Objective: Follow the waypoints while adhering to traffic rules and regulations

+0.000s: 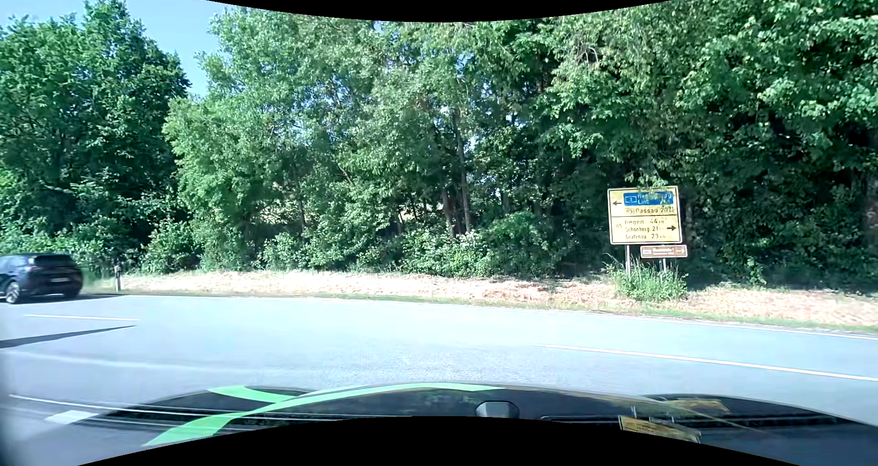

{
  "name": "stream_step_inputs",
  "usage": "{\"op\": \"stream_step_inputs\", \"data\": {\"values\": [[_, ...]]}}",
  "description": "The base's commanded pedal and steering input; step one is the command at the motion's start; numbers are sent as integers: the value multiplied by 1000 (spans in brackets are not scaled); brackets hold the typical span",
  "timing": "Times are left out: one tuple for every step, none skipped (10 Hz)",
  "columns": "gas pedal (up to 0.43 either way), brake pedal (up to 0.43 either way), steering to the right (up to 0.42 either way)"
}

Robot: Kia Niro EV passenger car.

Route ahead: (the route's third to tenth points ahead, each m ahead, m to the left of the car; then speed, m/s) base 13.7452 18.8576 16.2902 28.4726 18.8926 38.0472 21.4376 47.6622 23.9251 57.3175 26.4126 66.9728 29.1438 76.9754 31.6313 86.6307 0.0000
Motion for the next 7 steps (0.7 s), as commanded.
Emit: {"op": "stream_step_inputs", "data": {"values": [[0,293,-137],[0,293,-137],[0,293,-137],[0,293,-137],[0,293,-137],[0,293,-137],[0,293,-137]]}}
